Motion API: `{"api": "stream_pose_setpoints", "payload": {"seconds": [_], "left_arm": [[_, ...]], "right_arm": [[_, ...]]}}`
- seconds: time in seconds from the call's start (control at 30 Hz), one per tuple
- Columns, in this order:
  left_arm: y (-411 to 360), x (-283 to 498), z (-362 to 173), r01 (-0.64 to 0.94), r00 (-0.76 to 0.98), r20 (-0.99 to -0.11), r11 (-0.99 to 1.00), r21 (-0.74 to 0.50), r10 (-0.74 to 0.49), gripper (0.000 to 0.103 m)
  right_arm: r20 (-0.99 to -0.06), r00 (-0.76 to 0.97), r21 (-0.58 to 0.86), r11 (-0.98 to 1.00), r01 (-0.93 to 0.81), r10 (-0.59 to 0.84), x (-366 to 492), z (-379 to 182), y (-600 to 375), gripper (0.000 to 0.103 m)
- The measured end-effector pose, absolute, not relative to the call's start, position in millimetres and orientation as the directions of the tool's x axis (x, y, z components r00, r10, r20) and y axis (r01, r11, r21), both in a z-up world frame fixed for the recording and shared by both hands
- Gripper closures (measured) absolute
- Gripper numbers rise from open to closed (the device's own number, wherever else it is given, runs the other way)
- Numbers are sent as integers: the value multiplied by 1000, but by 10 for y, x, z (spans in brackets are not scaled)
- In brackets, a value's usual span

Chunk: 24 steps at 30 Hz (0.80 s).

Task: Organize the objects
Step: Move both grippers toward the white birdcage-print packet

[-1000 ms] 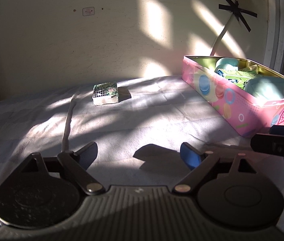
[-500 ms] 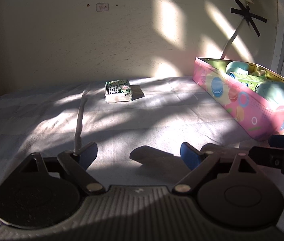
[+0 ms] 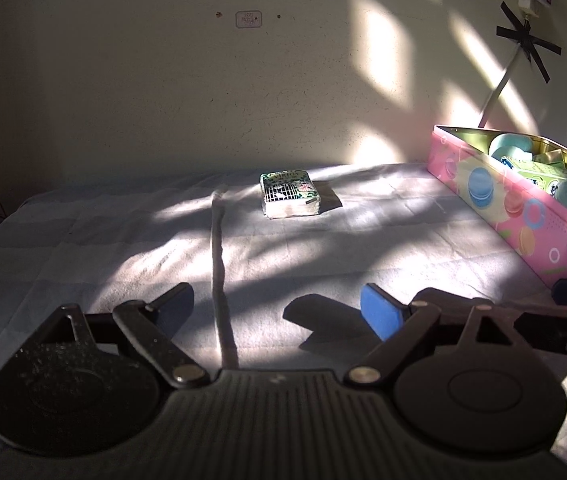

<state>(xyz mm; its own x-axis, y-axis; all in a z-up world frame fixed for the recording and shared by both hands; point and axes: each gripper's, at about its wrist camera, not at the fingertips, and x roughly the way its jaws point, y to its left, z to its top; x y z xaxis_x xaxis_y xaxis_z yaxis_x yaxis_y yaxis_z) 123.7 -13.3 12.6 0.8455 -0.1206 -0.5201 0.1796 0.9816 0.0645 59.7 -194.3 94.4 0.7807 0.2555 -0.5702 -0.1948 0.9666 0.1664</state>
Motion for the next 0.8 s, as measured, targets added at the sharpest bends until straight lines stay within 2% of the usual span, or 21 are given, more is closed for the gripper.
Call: {"api": "stream_pose_setpoints", "payload": {"seconds": [0.27, 0.8], "left_arm": [[147, 1406, 136, 114, 853, -517, 991, 65, -64, 8], [440, 1558, 85, 40, 848, -530, 999, 10, -29, 8]], "right_arm": [[-575, 768, 142, 959, -245, 282, 748, 923, -1650, 39], [-591, 737, 93, 936, -340, 327, 1058, 896, -1149, 39]]}}
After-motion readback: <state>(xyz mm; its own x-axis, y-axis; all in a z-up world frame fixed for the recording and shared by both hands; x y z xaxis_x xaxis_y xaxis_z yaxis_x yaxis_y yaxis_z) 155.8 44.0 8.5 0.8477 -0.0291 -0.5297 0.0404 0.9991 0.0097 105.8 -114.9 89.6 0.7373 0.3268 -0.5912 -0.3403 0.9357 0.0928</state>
